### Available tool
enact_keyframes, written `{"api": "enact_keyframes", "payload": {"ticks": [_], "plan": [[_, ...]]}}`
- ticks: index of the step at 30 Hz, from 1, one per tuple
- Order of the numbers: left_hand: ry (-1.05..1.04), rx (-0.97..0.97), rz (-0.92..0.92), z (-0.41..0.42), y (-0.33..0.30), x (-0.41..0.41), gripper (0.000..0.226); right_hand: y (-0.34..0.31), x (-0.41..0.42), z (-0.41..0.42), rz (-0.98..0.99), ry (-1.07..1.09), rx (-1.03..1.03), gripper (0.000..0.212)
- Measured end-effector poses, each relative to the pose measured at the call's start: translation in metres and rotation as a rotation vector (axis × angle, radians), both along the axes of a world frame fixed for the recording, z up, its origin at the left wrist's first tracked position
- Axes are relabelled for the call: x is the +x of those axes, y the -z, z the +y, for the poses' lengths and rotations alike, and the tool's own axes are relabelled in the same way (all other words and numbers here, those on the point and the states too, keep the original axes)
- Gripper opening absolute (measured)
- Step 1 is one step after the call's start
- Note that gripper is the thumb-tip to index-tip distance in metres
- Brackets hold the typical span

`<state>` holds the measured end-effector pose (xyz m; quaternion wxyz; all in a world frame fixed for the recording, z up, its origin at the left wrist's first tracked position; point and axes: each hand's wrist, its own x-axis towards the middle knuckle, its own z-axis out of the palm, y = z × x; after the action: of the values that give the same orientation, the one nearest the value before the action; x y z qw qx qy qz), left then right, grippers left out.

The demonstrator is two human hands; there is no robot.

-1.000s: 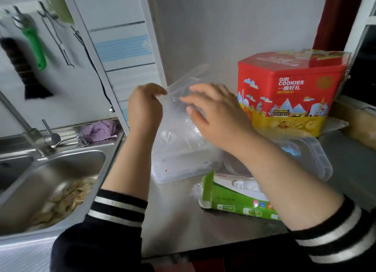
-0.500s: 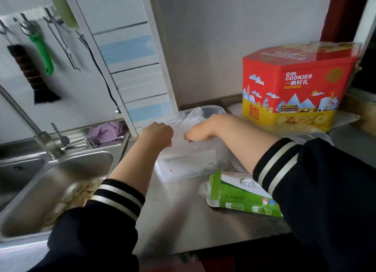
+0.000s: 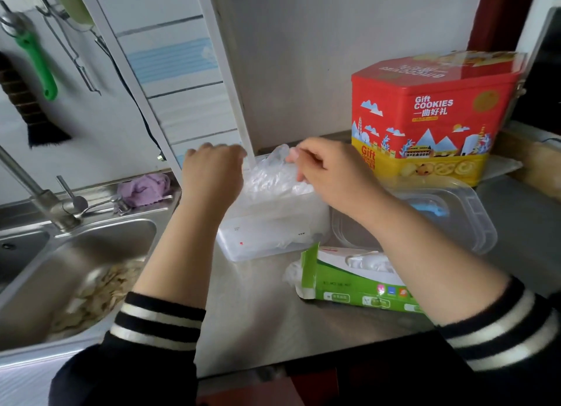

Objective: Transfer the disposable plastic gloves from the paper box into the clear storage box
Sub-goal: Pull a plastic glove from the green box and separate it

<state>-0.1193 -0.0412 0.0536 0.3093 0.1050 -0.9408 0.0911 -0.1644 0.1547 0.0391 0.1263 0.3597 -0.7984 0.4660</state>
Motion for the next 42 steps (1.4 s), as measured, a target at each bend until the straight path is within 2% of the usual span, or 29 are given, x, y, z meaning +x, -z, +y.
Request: {"api": "enact_keyframes", "payload": {"ticks": [2,4,6,9,12,16,20,24,28,30,33,35,36,38,40,42], "plan": [[0.187,0.163,0.322,0.024,0.006,0.015,0.025,0.009,0.013,0.023,-0.063,-0.011,0.004,0.028],[0.390,0.412,0.397,0.054,0.022,0.031,0.022,0.019,0.021,0.045,-0.187,0.022,0.168,0.030],[0.555,0.575,0.251,0.078,0.049,0.042,0.022,0.036,0.023,0.063,-0.329,0.054,0.406,0.035],[0.620,0.671,-0.106,0.092,0.093,0.039,0.037,0.061,0.024,0.074,-0.432,0.033,0.632,0.039],[0.697,0.737,-0.324,0.090,0.120,0.034,0.055,0.076,0.024,0.079,-0.443,0.058,0.518,0.021],[0.703,0.731,-0.453,0.091,0.136,0.030,0.069,0.087,0.026,0.088,-0.465,0.073,0.338,0.015],[0.691,0.787,-0.466,0.093,0.138,0.031,0.069,0.097,0.032,0.086,-0.429,0.173,0.244,0.011],[0.673,0.817,-0.458,0.094,0.140,0.031,0.063,0.101,0.038,0.080,-0.294,0.251,0.198,0.022],[0.682,0.847,-0.452,0.094,0.140,0.031,0.060,0.094,0.038,0.082,-0.430,0.189,-0.169,0.017],[0.686,0.858,-0.451,0.093,0.140,0.031,0.056,0.090,0.039,0.084,-0.477,0.185,-0.270,0.014],[0.675,0.832,-0.462,0.093,0.142,0.031,0.062,0.084,0.042,0.085,-0.527,0.134,-0.218,0.009],[0.658,0.819,-0.471,0.094,0.142,0.030,0.065,0.081,0.043,0.088,-0.553,0.134,0.063,0.035],[0.650,0.819,-0.474,0.094,0.143,0.030,0.065,0.080,0.042,0.089,-0.525,0.166,0.226,0.038],[0.647,0.811,-0.467,0.094,0.143,0.031,0.066,0.077,0.043,0.089,-0.430,0.224,0.362,0.021],[0.648,0.796,-0.469,0.095,0.143,0.032,0.068,0.081,0.044,0.087,-0.399,0.245,0.306,0.024],[0.635,0.789,-0.495,0.097,0.141,0.034,0.070,0.085,0.044,0.086,-0.469,0.220,0.113,0.021]]}}
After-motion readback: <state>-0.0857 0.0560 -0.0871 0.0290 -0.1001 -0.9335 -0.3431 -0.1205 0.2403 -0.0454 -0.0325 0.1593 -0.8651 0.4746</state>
